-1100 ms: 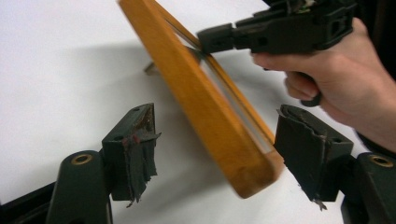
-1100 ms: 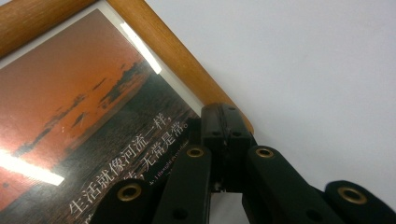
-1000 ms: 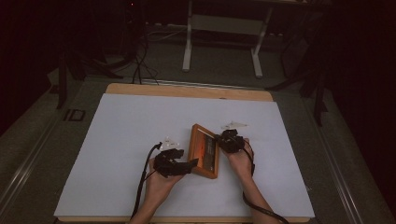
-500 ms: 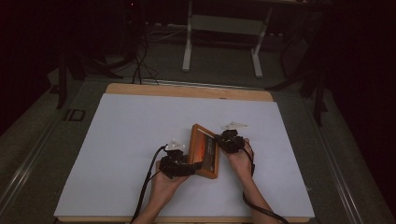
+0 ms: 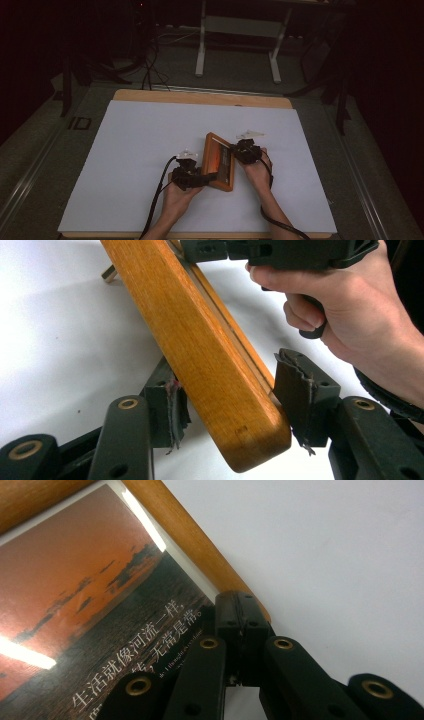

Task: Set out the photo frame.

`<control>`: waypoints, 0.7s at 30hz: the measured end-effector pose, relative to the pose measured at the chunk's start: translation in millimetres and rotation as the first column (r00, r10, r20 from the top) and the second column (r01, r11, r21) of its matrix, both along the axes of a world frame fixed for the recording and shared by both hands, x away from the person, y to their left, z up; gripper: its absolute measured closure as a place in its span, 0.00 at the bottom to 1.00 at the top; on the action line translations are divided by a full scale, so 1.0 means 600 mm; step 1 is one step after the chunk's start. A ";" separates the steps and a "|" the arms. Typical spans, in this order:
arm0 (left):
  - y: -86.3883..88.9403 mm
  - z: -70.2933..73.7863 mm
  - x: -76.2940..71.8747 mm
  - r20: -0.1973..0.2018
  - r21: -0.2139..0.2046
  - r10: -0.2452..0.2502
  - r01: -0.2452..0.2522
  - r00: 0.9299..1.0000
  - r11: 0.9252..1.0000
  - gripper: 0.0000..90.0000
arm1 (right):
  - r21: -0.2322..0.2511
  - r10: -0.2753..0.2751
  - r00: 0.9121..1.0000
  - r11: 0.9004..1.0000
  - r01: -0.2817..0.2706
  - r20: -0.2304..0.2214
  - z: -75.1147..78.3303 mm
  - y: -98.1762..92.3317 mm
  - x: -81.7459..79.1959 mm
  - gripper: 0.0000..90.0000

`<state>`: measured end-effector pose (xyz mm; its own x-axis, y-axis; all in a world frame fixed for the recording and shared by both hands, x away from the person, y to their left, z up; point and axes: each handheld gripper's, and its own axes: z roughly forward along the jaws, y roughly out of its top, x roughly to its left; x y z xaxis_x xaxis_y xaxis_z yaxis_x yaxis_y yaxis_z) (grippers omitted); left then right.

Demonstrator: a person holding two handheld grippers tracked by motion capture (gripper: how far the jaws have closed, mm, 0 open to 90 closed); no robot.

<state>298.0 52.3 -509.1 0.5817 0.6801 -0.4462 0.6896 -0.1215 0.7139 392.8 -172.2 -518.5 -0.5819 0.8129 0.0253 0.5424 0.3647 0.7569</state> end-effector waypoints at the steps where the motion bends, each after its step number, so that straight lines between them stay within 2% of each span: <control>1: -0.001 0.001 -0.001 0.001 0.003 0.002 -0.002 1.000 1.000 0.54 | 0.001 0.000 1.000 1.000 0.000 0.000 0.000 -0.001 0.000 1.00; 6: -0.001 0.001 0.000 -0.002 -0.012 0.004 -0.004 1.000 1.000 0.58 | -0.004 0.001 1.000 1.000 -0.001 0.004 0.003 -0.011 -0.005 1.00; 13: -0.010 0.006 -0.004 0.030 -0.004 0.001 -0.001 1.000 1.000 0.61 | -0.003 0.010 1.000 1.000 -0.010 0.012 0.013 -0.026 -0.014 0.97; 21: -0.018 0.012 -0.009 0.055 0.013 -0.004 0.003 0.998 1.000 0.63 | -0.004 0.057 0.996 0.998 -0.057 0.062 0.051 -0.029 -0.044 0.88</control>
<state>292.8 41.7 -502.1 0.6076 0.6835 -0.4044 0.6488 -0.1334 0.7492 366.4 -189.4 -487.6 -0.6279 0.7782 -0.0139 0.4728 0.3955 0.7875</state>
